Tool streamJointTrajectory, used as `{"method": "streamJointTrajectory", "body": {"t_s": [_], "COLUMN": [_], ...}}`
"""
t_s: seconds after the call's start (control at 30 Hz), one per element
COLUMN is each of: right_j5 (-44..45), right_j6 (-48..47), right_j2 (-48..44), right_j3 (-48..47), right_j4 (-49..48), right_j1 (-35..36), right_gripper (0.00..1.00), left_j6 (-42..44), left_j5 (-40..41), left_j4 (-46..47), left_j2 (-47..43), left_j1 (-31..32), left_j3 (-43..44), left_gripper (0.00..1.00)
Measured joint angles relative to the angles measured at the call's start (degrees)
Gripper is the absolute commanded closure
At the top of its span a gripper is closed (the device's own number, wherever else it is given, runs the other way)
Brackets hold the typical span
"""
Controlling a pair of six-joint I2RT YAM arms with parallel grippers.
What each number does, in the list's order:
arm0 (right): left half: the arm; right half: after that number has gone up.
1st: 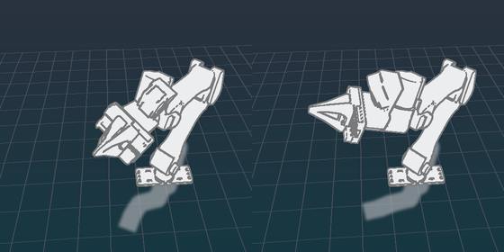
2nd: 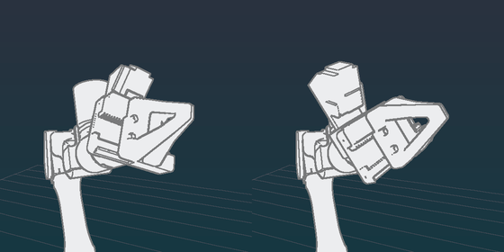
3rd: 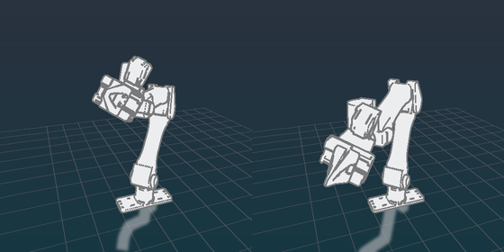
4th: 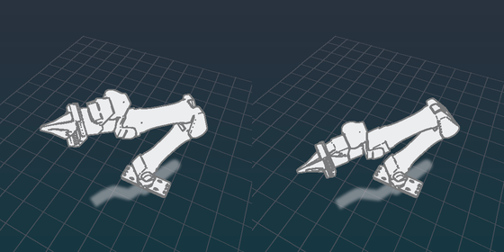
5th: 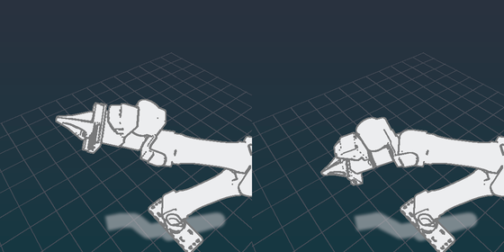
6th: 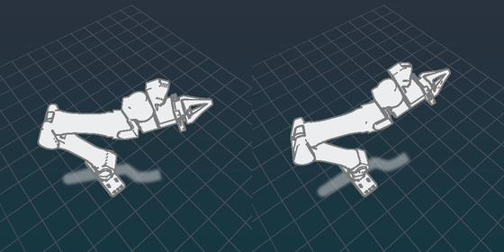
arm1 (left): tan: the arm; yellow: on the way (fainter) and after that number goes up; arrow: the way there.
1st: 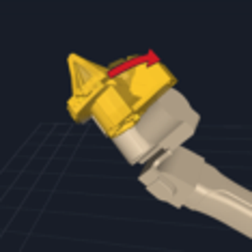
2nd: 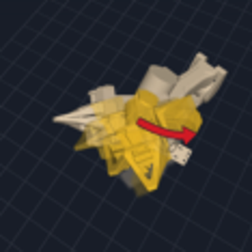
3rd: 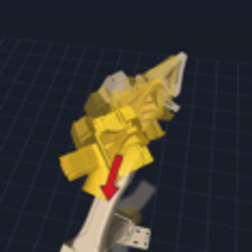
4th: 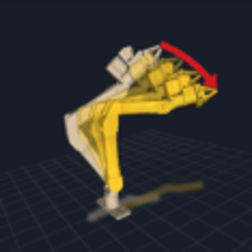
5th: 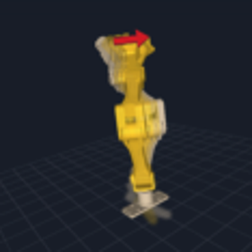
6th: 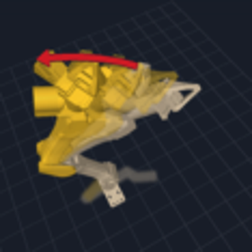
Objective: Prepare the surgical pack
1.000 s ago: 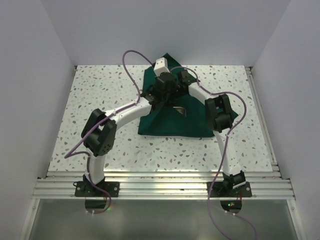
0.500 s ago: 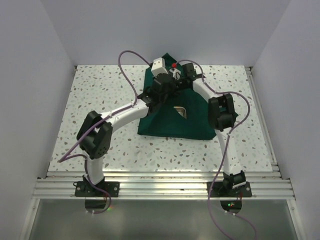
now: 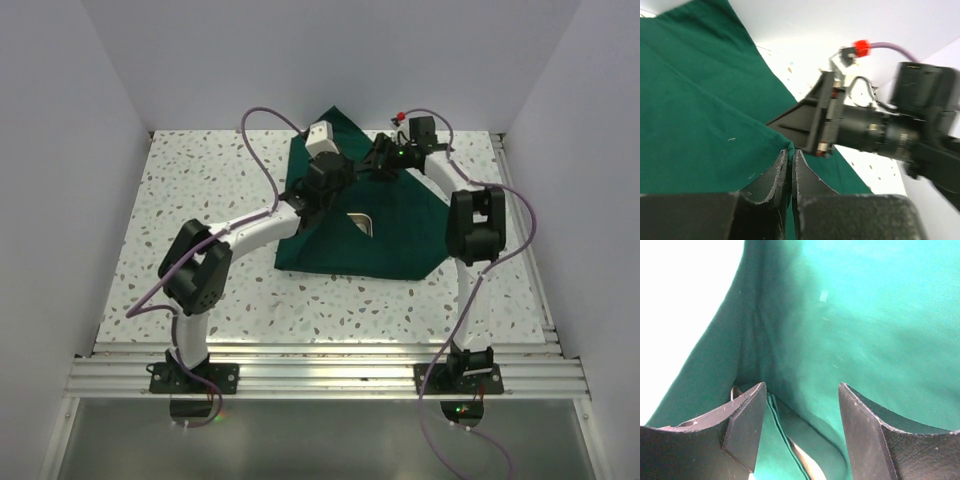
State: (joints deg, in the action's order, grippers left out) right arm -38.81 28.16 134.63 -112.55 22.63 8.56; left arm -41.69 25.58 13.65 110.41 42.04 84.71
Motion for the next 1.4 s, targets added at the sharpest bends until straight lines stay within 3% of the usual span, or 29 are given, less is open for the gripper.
{"method": "streamJointTrajectory", "body": {"t_s": [0.37,0.4,0.47,0.57,0.8,1.0,1.23,1.4], "right_j5": [8.17,8.46,9.20,10.40,18.82,30.47,41.57,48.00], "right_j6": [2.95,3.17,3.37,3.34,2.40,2.54,3.56,4.50], "right_j2": [-17.92,-18.93,-20.04,-20.46,-24.04,-31.78,-35.54,-35.52], "right_j3": [18.03,19.10,20.22,20.98,26.75,34.73,39.47,39.98], "right_j4": [-4.26,-4.66,-4.96,-5.05,-1.36,1.88,3.69,5.68], "right_j1": [-9.97,-10.71,-11.65,-11.98,-11.47,-12.85,-16.00,-16.28], "right_gripper": [0.37,0.37,0.36,0.35,0.36,0.42,0.47,0.51], "left_j6": [-3.80,-4.02,-4.42,-4.17,-0.02,4.90,5.31,5.22], "left_j5": [-5.25,-5.68,-6.21,-6.78,-8.11,-10.60,-15.19,-16.94], "left_j4": [3.91,4.24,4.68,5.29,4.81,-1.97,-1.42,-1.11], "left_j2": [9.81,10.62,11.89,12.81,11.74,1.51,-21.92,-26.77], "left_j1": [1.11,1.31,1.92,3.08,4.94,2.86,-5.79,-7.02], "left_j3": [0.00,0.00,0.00,0.00,0.22,-0.74,-20.44,-34.25], "left_gripper": [0.79,0.68,0.57,0.33,0.29,0.29,0.29,0.30]}}
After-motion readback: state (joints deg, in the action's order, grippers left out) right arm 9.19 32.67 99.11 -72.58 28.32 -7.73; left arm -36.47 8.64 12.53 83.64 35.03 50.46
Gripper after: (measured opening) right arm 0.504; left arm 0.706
